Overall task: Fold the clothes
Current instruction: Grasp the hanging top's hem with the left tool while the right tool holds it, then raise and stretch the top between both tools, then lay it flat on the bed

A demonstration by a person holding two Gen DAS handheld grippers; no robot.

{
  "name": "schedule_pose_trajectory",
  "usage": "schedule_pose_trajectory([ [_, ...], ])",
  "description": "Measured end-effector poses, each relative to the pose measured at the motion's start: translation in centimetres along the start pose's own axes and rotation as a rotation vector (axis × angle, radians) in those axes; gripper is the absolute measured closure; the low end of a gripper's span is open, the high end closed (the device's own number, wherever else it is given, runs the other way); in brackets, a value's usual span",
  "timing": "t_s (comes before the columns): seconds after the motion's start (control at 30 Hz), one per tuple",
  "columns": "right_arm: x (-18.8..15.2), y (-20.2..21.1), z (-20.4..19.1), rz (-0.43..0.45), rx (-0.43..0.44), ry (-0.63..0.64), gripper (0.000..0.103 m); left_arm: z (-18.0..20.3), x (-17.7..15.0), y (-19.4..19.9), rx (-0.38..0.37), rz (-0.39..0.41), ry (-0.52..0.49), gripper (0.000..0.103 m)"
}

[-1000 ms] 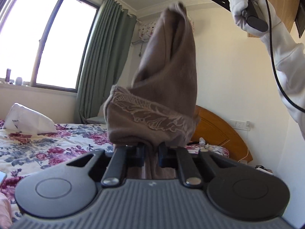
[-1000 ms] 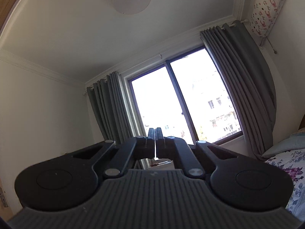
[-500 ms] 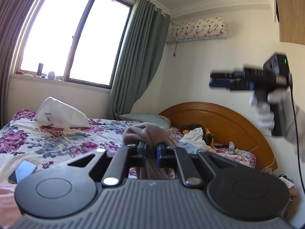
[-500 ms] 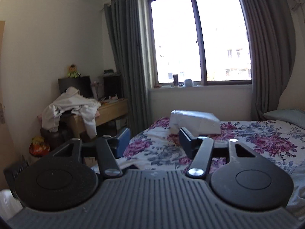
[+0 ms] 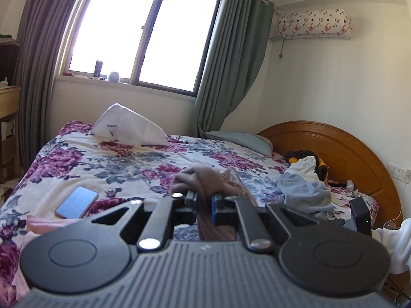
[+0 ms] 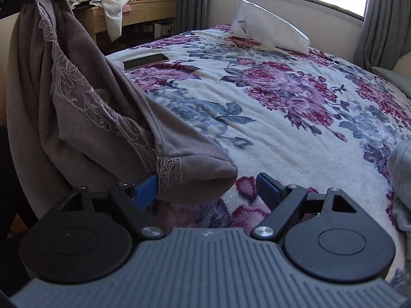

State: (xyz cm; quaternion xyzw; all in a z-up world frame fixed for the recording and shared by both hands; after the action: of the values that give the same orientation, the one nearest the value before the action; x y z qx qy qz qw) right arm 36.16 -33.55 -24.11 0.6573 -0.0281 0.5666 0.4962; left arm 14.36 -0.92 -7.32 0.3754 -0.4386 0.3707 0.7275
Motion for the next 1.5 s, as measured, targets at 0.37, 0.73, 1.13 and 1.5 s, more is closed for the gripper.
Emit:
schedule_pose_trajectory([
  [0.37, -1.0, 1.2, 3.0, 0.021, -0.004, 0.050, 0.023, -2.2, -0.5, 0.0, 0.086, -0.042, 0.036, 0.094],
  [0.73, 0.5, -2.8, 2.3, 0.006, 0.064, 0.104, 0.023, -3.4, -1.0, 0.6, 0.117, -0.069, 0.066, 0.094],
  [1.13, -0.5, -6.4, 4.8, 0.113, 0.413, -0.526, 0.030, -5.0, -1.8, 0.6, 0.153, -0.104, 0.098, 0.094],
  [1.5, 5.9, -0.7, 5.2, 0.325, 0.174, -0.439, 0.098, -3.0, 1.2, 1.1, 0.143, -0.030, 0.016, 0.094],
])
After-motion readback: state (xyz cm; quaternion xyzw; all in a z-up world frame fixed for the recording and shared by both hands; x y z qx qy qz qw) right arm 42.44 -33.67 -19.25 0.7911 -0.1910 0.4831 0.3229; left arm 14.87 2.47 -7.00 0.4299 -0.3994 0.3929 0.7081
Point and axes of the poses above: each gripper's, at about its wrist camera, not at the fingertips, and y roughly against the way its jaws point, z to its right, x to its top, the point moved 8 cm from there along -y, roughly the way its jaws point, and after that the axes turned 8 degrees about y, right-handed, at the moved point
